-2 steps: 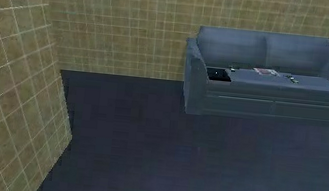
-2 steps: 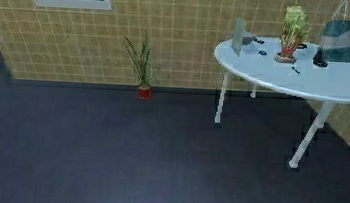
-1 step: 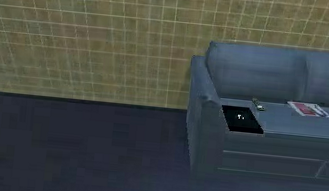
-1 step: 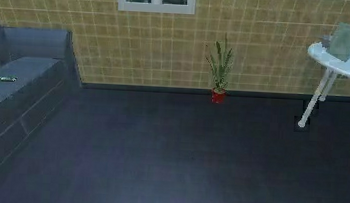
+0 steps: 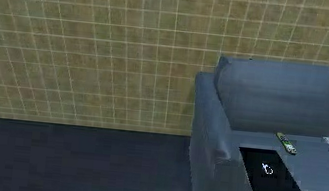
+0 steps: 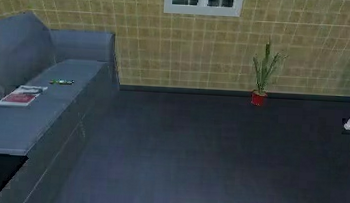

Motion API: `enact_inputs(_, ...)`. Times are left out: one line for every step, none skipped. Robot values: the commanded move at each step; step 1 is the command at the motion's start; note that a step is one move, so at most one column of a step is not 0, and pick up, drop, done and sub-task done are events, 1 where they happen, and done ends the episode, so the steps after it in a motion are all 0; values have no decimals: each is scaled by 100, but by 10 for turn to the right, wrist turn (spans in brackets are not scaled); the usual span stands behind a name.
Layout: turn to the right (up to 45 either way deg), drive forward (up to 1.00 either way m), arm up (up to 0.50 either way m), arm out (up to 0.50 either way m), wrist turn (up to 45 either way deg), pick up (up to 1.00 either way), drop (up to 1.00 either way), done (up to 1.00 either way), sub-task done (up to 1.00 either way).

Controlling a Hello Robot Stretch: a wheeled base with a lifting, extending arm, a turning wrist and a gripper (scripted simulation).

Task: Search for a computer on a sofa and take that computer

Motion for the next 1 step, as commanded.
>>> enact_inputs(450,0,0,0,0,0,0,0,0)
